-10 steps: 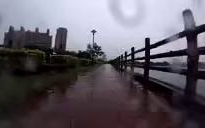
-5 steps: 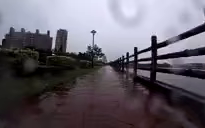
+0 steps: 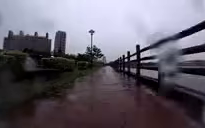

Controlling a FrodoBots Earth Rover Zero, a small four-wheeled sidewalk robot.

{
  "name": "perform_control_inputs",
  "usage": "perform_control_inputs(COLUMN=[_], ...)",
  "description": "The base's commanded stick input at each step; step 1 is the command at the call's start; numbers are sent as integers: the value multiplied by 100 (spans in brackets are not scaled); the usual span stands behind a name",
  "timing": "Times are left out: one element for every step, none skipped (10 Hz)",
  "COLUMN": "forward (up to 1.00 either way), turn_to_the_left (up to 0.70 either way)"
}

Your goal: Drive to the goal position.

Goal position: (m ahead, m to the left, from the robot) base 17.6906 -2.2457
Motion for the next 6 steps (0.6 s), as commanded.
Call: perform_control_inputs(forward=[100, 100, 100, 100, 100, 100], turn_to_the_left=[0, 0, 0, 0, 0, 0])
